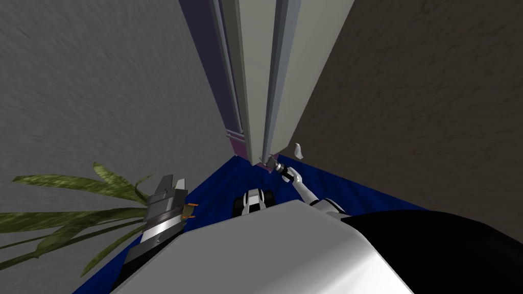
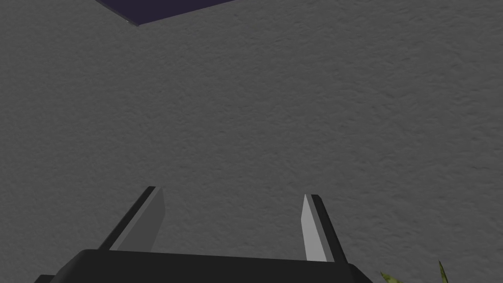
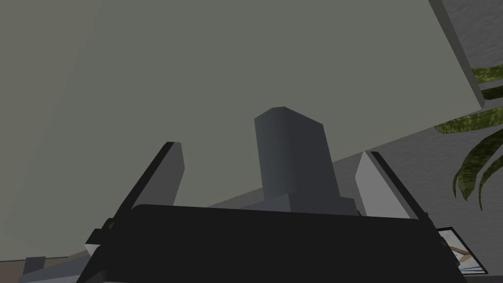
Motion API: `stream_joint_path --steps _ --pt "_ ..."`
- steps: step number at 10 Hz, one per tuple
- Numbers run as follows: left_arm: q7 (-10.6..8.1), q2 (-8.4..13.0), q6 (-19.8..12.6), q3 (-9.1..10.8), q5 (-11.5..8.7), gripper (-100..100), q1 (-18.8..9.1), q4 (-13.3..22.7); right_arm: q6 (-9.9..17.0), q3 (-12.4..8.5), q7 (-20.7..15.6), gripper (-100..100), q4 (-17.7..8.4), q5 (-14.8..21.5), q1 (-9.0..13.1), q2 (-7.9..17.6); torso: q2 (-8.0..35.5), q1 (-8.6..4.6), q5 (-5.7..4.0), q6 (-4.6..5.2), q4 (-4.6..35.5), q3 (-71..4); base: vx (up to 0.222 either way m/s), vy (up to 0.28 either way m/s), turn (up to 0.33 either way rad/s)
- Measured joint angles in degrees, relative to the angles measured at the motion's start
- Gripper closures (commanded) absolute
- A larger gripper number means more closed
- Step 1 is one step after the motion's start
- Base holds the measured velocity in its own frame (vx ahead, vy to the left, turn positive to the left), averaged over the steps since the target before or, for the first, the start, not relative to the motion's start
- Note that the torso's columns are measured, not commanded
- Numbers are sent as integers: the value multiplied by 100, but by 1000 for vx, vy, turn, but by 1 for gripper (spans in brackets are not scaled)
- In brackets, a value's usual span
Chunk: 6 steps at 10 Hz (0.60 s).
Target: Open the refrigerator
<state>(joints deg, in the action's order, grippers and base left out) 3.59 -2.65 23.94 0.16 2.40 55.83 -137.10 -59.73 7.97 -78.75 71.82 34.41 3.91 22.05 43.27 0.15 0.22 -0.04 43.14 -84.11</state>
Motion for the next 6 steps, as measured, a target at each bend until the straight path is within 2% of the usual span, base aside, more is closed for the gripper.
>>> stream_joint_path --steps 2,4,6 --pt "0 0 0 0 0 0 0 0 69 4 83 -100 75 15 15 54 14 12 9 2 19 1 -19 2 -4" --pt "0 0 0 0 0 0 0 0 31 1 98 -100 -93 5 145 61 1 13 12 5 23 -6 -26 10 -1" --pt "0 0 0 0 0 0 0 0 95 -4 156 -100 -41 19 167 116 16 16 19 4 38 -8 -29 9 -2"
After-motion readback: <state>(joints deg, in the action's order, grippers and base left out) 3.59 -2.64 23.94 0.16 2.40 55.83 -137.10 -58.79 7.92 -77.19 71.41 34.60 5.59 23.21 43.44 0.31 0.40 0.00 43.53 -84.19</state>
